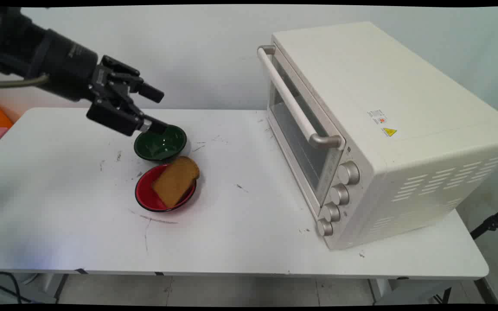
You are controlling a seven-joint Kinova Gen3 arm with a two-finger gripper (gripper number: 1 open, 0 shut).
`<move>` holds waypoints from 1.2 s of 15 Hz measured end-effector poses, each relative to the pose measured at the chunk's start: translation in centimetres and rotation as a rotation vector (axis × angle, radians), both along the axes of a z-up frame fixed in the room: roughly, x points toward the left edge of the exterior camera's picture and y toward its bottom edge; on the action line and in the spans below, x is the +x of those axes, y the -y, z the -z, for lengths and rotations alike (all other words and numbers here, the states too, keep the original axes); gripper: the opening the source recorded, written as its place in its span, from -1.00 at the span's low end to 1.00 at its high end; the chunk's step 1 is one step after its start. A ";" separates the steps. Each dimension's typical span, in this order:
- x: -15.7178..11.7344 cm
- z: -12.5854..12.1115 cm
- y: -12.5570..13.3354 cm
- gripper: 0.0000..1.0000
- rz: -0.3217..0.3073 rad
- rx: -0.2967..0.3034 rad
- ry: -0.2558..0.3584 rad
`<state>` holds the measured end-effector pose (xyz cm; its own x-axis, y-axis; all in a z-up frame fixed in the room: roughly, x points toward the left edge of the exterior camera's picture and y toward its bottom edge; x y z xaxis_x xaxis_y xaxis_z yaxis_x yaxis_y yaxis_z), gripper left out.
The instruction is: Open the oven
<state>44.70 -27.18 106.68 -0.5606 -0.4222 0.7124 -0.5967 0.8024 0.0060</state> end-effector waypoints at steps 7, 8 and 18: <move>-1.5 -2.0 1.7 1.00 -0.012 0.010 0.015; -1.6 -2.2 1.9 1.00 -0.012 0.010 0.015; -4.0 -5.2 6.0 1.00 -0.030 -0.037 0.015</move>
<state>40.65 -33.14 111.87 -0.5591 -0.4127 0.7191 -0.6202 0.7838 -0.0325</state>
